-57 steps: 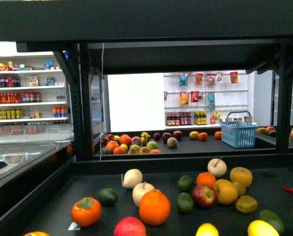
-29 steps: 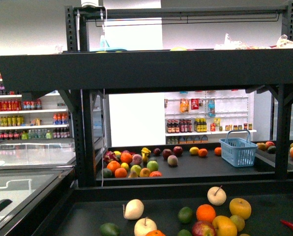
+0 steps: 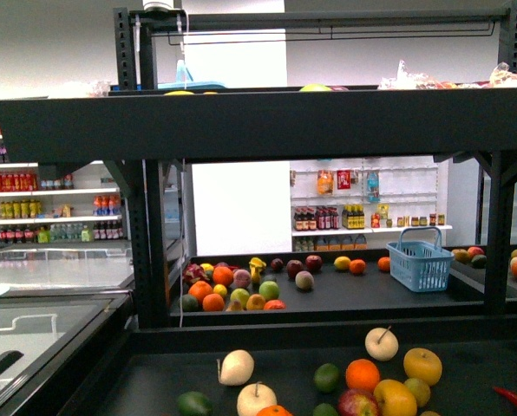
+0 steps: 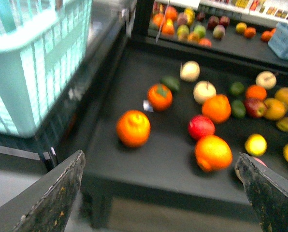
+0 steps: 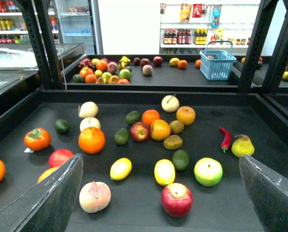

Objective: Pick lemon from shelf

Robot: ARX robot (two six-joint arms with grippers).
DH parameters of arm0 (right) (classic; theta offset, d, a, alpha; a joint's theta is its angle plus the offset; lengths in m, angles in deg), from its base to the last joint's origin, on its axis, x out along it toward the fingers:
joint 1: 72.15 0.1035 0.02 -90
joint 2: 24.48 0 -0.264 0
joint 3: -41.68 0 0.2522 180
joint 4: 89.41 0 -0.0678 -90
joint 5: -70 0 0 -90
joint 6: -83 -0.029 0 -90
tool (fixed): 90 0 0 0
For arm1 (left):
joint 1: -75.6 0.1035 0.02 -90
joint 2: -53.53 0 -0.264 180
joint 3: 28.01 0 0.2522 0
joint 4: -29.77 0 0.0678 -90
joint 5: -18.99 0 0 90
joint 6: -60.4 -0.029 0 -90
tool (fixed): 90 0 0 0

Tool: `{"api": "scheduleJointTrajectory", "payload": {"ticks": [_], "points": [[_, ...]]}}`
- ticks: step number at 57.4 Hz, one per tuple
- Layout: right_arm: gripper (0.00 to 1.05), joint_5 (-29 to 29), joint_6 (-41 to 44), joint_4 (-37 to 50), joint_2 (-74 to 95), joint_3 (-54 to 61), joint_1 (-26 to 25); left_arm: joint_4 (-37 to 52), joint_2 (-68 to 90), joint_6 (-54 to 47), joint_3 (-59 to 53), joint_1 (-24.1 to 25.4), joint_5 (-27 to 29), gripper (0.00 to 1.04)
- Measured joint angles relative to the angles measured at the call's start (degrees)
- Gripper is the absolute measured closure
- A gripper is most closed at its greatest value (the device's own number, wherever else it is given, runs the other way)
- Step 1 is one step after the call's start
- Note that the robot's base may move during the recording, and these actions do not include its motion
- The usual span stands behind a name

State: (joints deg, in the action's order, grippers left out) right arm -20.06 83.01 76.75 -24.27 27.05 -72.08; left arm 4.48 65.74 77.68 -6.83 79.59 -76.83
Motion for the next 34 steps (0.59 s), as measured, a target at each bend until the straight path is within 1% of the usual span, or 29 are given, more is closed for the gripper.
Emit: {"api": "scheduleJointTrajectory", "payload": {"ticks": [4, 9, 15, 19, 24, 34], "points": [[0.07, 0.02, 0.00, 0.00, 0.00, 0.00, 0.00, 1.77, 7.32, 5.86, 5.57, 4.90, -6.32, 0.08], [0.07, 0.04, 0.00, 0.00, 0.00, 0.00, 0.00, 5.11, 18.97, 11.21, 14.84, 12.66, -13.79, 0.08], [0.07, 0.02, 0.00, 0.00, 0.00, 0.00, 0.00, 6.69, 31.54, 16.17, 24.17, 18.97, -19.39, 0.08], [0.07, 0.02, 0.00, 0.00, 0.00, 0.00, 0.00, 8.33, 40.65, 20.20, 31.17, 22.56, -21.64, 0.08], [0.07, 0.02, 0.00, 0.00, 0.00, 0.00, 0.00, 9.88, 51.28, 25.83, 39.89, 25.14, -22.71, 0.08], [0.07, 0.02, 0.00, 0.00, 0.00, 0.00, 0.00, 11.98, 67.56, 34.53, 52.78, 25.20, -22.40, 0.08]]}}
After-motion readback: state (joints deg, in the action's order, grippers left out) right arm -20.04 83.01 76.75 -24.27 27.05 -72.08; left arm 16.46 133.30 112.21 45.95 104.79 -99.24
